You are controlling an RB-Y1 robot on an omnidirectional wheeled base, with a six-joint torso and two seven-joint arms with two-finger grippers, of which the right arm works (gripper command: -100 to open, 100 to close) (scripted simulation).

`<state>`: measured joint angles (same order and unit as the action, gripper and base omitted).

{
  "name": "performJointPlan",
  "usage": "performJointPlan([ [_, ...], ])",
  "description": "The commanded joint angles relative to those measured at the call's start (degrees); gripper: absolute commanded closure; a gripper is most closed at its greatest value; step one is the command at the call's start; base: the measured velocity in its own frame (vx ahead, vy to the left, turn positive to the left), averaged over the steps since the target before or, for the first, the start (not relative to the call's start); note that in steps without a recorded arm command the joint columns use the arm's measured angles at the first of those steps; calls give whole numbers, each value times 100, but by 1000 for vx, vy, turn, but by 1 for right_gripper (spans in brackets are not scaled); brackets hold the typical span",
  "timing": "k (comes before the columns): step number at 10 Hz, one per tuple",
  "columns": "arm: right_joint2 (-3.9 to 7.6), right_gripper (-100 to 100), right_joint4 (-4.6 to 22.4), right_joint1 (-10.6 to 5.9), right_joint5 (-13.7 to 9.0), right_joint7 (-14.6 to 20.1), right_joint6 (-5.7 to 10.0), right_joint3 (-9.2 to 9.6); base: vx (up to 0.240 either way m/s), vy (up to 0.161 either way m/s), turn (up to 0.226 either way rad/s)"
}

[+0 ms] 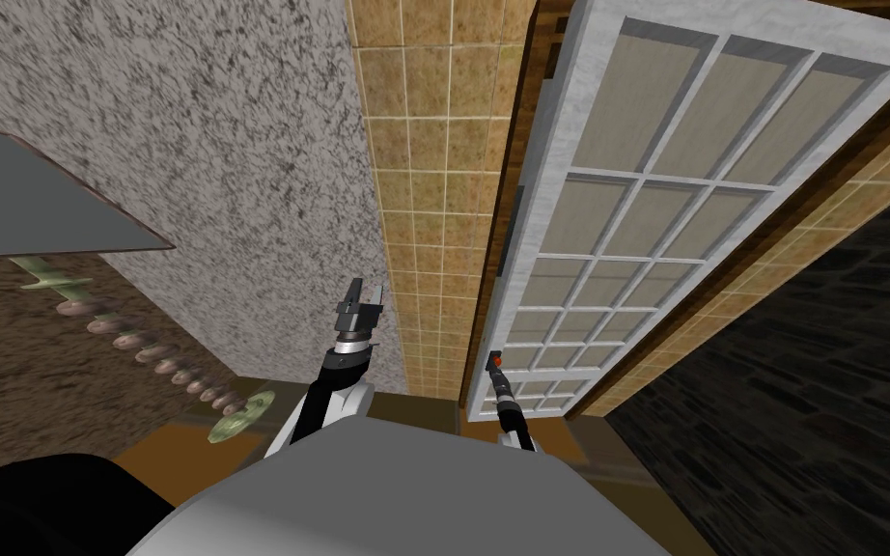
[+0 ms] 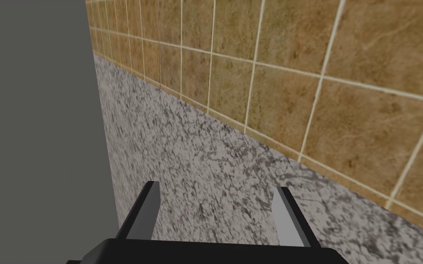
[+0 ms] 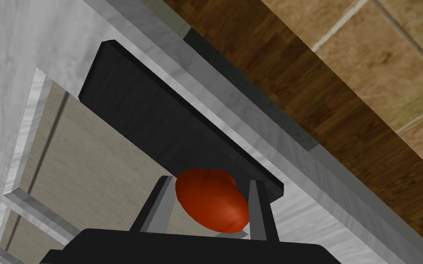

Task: Pull the door open

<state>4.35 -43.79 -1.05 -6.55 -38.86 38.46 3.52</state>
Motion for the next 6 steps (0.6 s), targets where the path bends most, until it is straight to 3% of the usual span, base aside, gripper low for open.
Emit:
performJointPlan([
  [1,79,100,54,67,-104,286,-25,13,-34,-10,114],
  [5,79,100,54,67,-104,314,-25,13,-10,-1,8],
  [6,105,100,57,68,-172,534,0,40,-12,0,75],
])
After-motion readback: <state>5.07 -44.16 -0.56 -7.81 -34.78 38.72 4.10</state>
